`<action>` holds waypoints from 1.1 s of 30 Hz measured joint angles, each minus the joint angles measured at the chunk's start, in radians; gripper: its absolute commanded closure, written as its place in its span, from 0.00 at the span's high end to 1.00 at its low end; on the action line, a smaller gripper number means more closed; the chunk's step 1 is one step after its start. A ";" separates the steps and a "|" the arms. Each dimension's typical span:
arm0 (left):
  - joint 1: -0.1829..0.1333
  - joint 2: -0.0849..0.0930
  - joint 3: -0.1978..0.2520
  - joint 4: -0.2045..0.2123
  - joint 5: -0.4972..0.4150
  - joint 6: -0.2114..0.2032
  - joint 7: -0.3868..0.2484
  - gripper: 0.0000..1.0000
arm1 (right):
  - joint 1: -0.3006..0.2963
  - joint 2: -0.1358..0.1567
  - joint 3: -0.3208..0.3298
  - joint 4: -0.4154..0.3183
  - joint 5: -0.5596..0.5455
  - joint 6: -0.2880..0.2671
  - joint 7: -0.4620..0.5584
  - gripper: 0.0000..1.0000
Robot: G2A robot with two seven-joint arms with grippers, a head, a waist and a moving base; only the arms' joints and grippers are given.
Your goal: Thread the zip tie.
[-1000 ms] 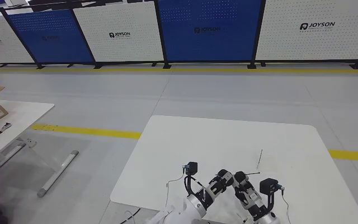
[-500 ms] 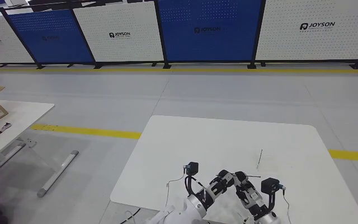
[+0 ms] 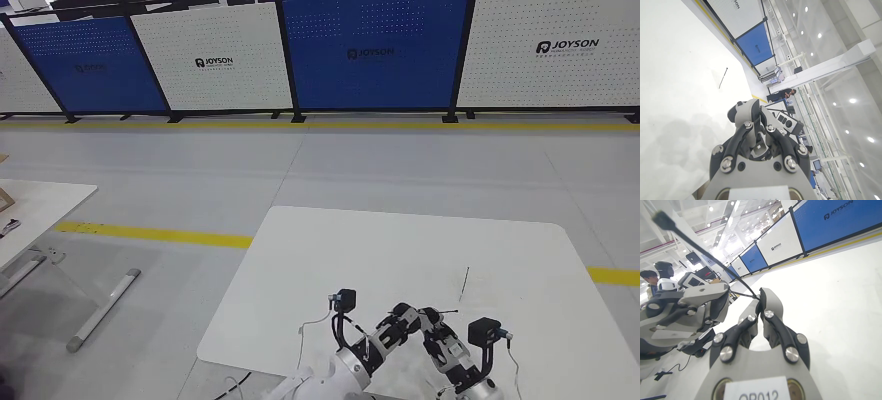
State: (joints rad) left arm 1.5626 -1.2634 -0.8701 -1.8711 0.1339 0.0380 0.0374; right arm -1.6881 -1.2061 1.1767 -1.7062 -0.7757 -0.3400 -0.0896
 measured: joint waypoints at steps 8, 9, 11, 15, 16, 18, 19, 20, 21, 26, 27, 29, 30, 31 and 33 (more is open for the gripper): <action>0.000 -0.001 0.008 -0.005 0.012 -0.019 -0.007 0.00 | 0.001 0.001 -0.001 0.003 -0.012 0.000 0.010 0.00; 0.000 -0.001 0.008 -0.005 0.012 -0.021 -0.007 0.00 | 0.001 0.001 -0.001 0.004 -0.014 0.001 0.011 0.00; 0.002 0.000 0.009 -0.008 0.014 -0.026 -0.008 0.00 | 0.002 0.001 -0.002 0.005 -0.019 0.002 0.013 0.00; 0.007 0.001 0.010 -0.015 0.022 -0.035 -0.009 0.00 | 0.003 0.000 -0.004 0.005 -0.026 0.005 0.014 0.00; 0.009 0.001 0.010 -0.017 0.024 -0.037 -0.010 0.00 | 0.003 0.000 -0.004 0.005 -0.028 0.005 0.013 0.00; 0.012 0.002 0.010 -0.021 0.027 -0.041 -0.013 0.00 | 0.003 -0.001 -0.005 0.005 -0.030 0.006 0.013 0.00; 0.013 0.002 0.010 -0.023 0.027 -0.044 -0.015 0.00 | 0.004 -0.001 -0.005 0.005 -0.030 0.006 0.013 0.00; 0.015 0.003 0.009 -0.025 0.028 -0.046 -0.017 0.00 | 0.004 -0.001 -0.006 0.006 -0.032 0.006 0.013 0.00; 0.017 0.003 0.008 -0.026 0.028 -0.048 -0.018 0.00 | 0.004 -0.001 -0.006 0.006 -0.033 0.007 0.013 0.00; 0.030 0.006 -0.002 -0.036 0.021 -0.066 -0.022 0.00 | 0.005 -0.001 -0.008 0.008 -0.043 0.008 0.016 0.00; 0.032 0.007 -0.004 -0.039 0.021 -0.069 -0.023 0.00 | 0.005 -0.001 -0.008 0.008 -0.044 0.008 0.017 0.00; 0.039 0.009 -0.008 -0.048 0.023 -0.075 -0.023 0.00 | 0.005 -0.002 -0.009 0.007 -0.048 0.010 0.016 0.00; 0.042 0.010 -0.009 -0.051 0.025 -0.077 -0.023 0.00 | 0.005 -0.002 -0.010 0.007 -0.049 0.010 0.015 0.00; 0.044 0.010 -0.010 -0.054 0.026 -0.078 -0.023 0.00 | 0.005 -0.002 -0.010 0.007 -0.050 0.010 0.014 0.00; 0.048 0.012 -0.012 -0.058 0.030 -0.081 -0.025 0.00 | 0.005 -0.002 -0.011 0.007 -0.051 0.009 0.013 0.00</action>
State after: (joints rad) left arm 1.6108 -1.2518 -0.8820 -1.9295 0.1640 -0.0426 0.0128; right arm -1.6835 -1.2083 1.1659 -1.6991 -0.8265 -0.3315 -0.0765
